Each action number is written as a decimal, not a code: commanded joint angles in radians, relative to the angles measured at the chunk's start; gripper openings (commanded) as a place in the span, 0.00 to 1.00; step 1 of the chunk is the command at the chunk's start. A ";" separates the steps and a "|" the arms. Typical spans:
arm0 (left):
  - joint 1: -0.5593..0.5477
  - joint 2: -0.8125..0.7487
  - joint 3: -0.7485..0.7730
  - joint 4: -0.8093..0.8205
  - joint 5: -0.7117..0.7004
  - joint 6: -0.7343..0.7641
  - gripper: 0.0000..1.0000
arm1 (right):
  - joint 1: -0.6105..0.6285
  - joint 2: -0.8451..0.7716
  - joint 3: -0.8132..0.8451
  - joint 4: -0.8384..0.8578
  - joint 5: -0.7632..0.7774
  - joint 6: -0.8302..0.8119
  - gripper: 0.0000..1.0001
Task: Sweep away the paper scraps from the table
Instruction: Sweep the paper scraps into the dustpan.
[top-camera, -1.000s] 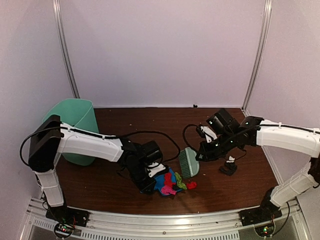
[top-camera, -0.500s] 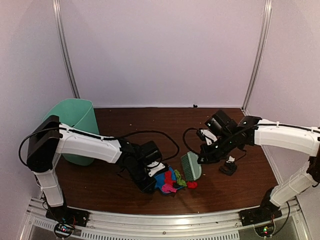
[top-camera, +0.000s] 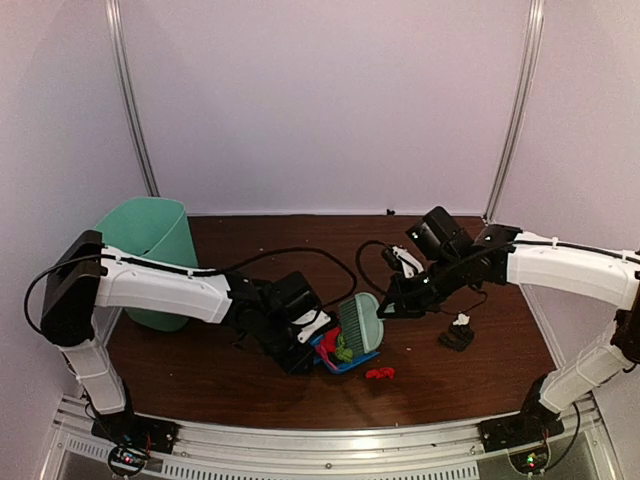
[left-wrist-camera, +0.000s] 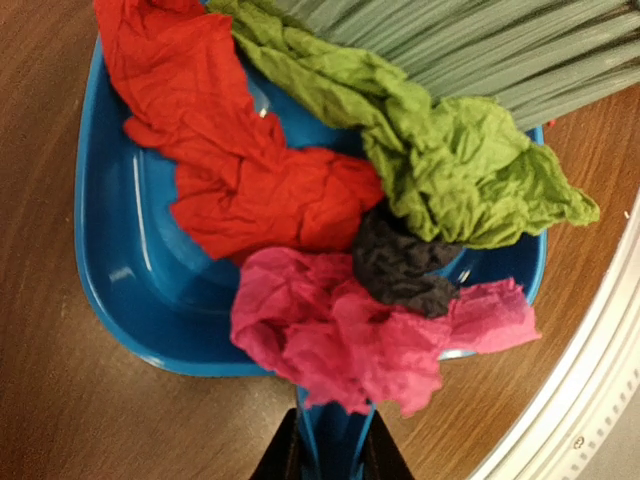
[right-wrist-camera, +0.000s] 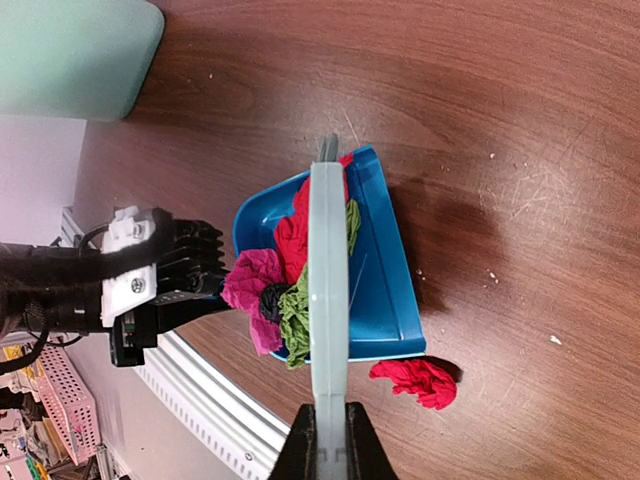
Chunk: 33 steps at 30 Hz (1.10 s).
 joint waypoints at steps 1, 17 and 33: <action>-0.004 -0.074 -0.004 0.039 -0.032 -0.012 0.00 | 0.004 -0.009 0.075 -0.005 0.003 0.017 0.00; -0.004 -0.228 -0.012 0.020 -0.092 -0.060 0.00 | -0.006 -0.071 0.294 -0.198 0.129 0.011 0.00; -0.004 -0.260 0.108 -0.099 -0.198 -0.110 0.00 | -0.046 -0.118 0.430 -0.289 0.287 0.016 0.00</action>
